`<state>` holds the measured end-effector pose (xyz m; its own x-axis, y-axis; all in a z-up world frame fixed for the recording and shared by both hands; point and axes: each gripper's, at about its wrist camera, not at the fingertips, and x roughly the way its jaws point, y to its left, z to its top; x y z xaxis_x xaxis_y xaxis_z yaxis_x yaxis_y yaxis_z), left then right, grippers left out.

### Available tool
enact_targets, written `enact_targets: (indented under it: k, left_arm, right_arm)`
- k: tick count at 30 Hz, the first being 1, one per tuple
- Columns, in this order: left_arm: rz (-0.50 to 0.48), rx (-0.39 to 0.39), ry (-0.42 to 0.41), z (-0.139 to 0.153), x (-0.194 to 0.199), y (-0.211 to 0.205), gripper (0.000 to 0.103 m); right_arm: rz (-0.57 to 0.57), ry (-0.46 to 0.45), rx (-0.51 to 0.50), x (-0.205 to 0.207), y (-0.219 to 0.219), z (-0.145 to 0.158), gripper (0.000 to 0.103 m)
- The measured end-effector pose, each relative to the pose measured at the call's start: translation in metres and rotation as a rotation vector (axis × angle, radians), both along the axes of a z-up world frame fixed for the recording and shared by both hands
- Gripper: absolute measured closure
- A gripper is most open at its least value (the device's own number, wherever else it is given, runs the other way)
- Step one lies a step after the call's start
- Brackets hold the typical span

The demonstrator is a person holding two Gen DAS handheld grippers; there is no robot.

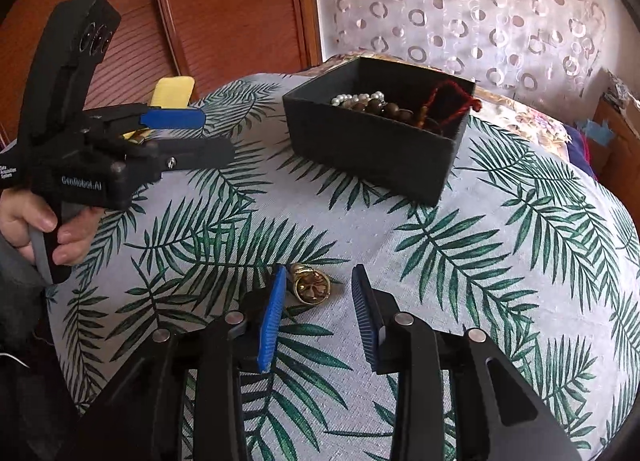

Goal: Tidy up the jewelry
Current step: 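Grasp the gold ring with the right gripper while the left grasps the gold pendant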

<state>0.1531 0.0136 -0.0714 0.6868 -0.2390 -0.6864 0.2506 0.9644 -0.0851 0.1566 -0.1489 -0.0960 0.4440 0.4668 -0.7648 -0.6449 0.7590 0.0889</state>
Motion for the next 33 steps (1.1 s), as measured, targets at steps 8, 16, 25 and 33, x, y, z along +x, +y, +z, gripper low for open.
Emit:
enact_targets:
  k: [8, 16, 25, 33]
  left_arm:
    - [-0.003, 0.007, 0.028, -0.008, -0.004, -0.002, 0.015]
    - [-0.026, 0.016, 0.038, -0.009, -0.005, -0.013, 0.015]
    - [-0.065, 0.032, 0.06, -0.014, -0.004, -0.036, 0.015]
    - [-0.157, 0.046, 0.059, -0.014, -0.01, -0.075, 0.017]
  right_arm:
    - [0.037, -0.053, -0.093, -0.007, 0.011, 0.0, 0.078]
    - [0.016, -0.061, -0.035, -0.005, -0.007, 0.009, 0.081]
    - [-0.058, -0.106, 0.015, 0.002, -0.044, 0.031, 0.081]
    - [-0.121, -0.082, 0.029, 0.005, -0.066, 0.022, 0.081]
